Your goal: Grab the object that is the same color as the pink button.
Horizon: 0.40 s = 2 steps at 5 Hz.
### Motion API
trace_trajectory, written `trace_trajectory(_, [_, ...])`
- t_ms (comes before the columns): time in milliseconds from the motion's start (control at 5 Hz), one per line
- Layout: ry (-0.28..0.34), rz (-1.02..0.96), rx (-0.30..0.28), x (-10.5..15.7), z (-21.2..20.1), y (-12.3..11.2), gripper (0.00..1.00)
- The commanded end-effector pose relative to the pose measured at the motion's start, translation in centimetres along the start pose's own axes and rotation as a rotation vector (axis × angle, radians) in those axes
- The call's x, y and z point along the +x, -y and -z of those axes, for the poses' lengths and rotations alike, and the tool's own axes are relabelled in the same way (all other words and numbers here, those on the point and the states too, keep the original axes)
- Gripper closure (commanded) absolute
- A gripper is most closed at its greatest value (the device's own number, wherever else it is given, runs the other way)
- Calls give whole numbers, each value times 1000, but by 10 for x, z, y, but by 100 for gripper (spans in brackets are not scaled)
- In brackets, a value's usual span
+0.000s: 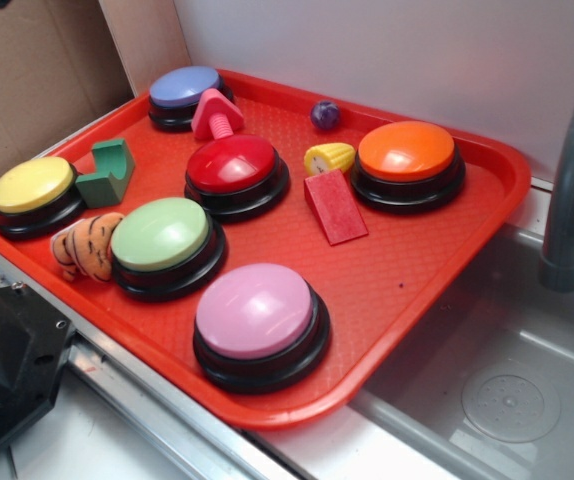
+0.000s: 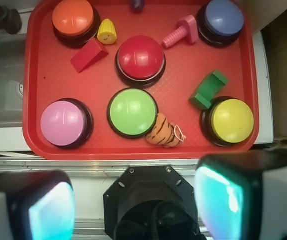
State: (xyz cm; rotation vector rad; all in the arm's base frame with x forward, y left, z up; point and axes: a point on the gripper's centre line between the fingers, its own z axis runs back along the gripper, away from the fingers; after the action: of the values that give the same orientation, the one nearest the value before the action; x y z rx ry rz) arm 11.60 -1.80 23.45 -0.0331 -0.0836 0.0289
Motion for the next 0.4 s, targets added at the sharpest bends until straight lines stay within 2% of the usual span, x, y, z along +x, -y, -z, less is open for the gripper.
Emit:
trace_trajectory(0, [0, 0, 0, 0, 0, 0, 0])
trace_trajectory(200, [-19, -150, 94, 23, 8, 3, 0])
